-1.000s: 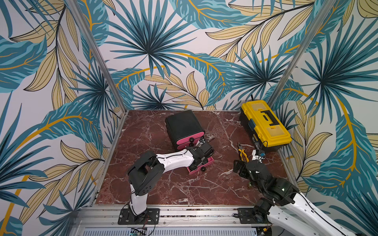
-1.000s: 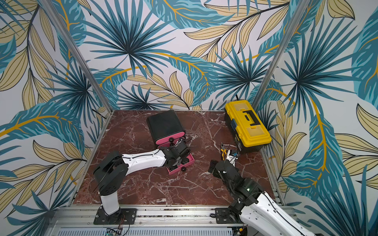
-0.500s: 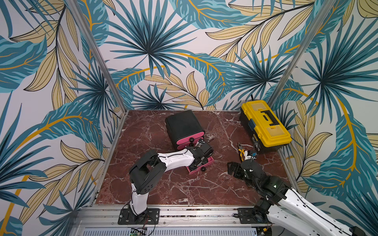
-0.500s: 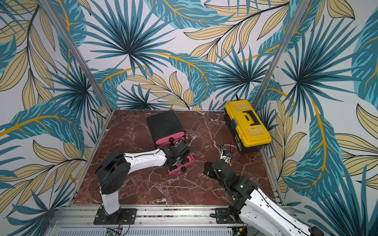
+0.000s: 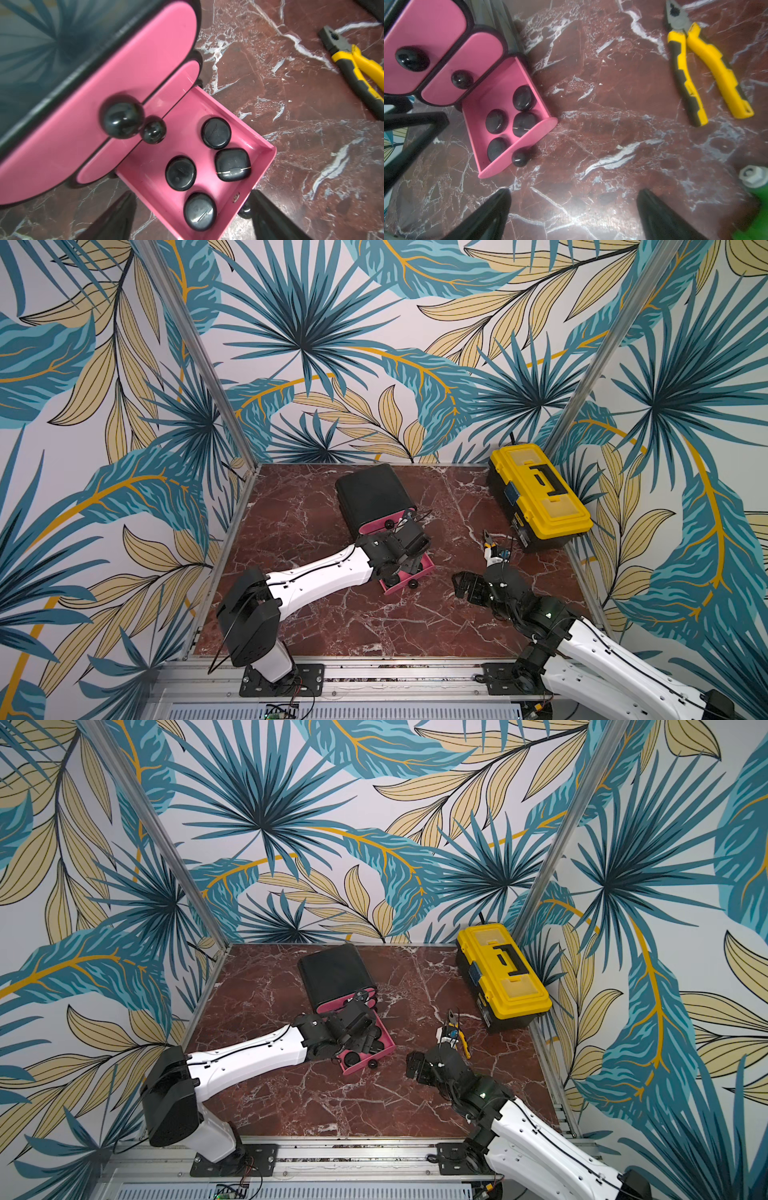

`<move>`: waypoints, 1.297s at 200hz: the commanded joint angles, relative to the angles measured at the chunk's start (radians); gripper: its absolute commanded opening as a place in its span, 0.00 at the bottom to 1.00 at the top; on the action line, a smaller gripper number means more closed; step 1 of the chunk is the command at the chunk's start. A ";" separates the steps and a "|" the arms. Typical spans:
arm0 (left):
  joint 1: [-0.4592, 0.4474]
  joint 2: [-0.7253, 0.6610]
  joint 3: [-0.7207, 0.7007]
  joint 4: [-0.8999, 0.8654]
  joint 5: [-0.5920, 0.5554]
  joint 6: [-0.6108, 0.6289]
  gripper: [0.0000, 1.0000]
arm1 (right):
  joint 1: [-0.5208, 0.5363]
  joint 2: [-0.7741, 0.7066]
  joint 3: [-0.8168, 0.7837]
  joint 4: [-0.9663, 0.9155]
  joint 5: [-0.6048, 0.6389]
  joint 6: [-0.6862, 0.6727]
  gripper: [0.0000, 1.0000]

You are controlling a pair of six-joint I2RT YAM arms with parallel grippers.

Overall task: Put the bluetooth earphones in the drawer according to color
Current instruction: Place the bluetooth earphone in the drawer, then close the drawer of the storage box.

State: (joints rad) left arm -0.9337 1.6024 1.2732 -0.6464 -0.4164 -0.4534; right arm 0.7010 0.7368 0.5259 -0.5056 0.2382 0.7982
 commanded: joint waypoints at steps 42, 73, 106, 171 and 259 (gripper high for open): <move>0.098 -0.028 0.147 -0.071 0.035 0.083 1.00 | 0.000 0.110 -0.061 0.170 -0.170 -0.061 0.93; 0.183 -0.010 0.214 -0.101 0.087 0.110 1.00 | 0.001 0.210 -0.068 0.245 -0.216 -0.094 0.86; 0.269 0.004 0.278 -0.120 0.126 0.134 1.00 | 0.002 0.296 -0.063 0.329 -0.234 -0.138 0.80; 0.455 0.128 0.368 -0.141 0.241 0.134 1.00 | 0.008 0.511 0.012 0.395 -0.256 -0.223 0.59; 0.494 0.172 0.282 -0.114 0.273 0.138 1.00 | 0.036 0.761 0.103 0.542 -0.290 -0.266 0.43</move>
State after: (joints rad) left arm -0.4450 1.7569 1.6123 -0.7338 -0.1741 -0.3256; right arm 0.7200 1.4574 0.6006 -0.0357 -0.0315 0.5552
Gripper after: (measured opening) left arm 0.999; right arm 0.430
